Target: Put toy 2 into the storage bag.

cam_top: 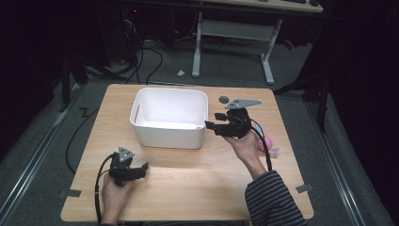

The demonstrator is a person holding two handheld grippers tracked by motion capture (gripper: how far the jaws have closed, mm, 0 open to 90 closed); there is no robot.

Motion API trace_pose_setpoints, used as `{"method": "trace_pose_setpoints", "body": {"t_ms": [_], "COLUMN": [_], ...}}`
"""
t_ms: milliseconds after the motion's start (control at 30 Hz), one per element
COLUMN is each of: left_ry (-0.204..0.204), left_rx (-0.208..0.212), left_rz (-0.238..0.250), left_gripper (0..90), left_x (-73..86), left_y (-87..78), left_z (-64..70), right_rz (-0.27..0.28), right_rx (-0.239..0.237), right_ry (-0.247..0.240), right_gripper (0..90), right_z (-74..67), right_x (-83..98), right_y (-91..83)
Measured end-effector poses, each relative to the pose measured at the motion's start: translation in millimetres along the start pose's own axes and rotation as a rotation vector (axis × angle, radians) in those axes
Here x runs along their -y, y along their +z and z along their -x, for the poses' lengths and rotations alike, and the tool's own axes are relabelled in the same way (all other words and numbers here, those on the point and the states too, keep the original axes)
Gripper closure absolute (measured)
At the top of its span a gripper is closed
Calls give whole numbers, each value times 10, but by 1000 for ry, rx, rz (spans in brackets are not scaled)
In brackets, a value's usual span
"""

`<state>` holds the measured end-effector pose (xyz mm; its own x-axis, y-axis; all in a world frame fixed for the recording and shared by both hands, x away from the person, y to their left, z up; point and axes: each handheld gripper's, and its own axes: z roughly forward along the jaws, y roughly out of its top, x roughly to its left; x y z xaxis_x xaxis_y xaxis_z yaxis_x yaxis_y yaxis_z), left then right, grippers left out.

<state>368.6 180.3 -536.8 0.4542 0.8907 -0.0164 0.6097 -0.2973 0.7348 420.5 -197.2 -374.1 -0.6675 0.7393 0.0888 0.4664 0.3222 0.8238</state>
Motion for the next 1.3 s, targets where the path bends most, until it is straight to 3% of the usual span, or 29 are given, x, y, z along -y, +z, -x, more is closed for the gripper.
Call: {"method": "trace_pose_setpoints", "body": {"t_ms": [200, 733, 1000, 1300], "left_ry": [-1, -2, -1, -1], "left_rx": [-1, -2, -2, -2], "left_rz": [1, 1, 1, 1], "left_gripper": [201, 203, 202, 202], "left_x": [0, 0, -1, -1], "left_y": [0, 1, 1, 1], "left_z": [1, 2, 2, 2], "right_rz": [6, 6, 16, 21], "right_rx": [25, 113, 148, 171], "right_ry": [15, 89, 92, 130], "right_gripper": [452, 450, 449, 441], "right_z": [34, 211, 228, 293], "right_x": [93, 579, 744, 969], "right_y": [-128, -423, -491, -551]}}
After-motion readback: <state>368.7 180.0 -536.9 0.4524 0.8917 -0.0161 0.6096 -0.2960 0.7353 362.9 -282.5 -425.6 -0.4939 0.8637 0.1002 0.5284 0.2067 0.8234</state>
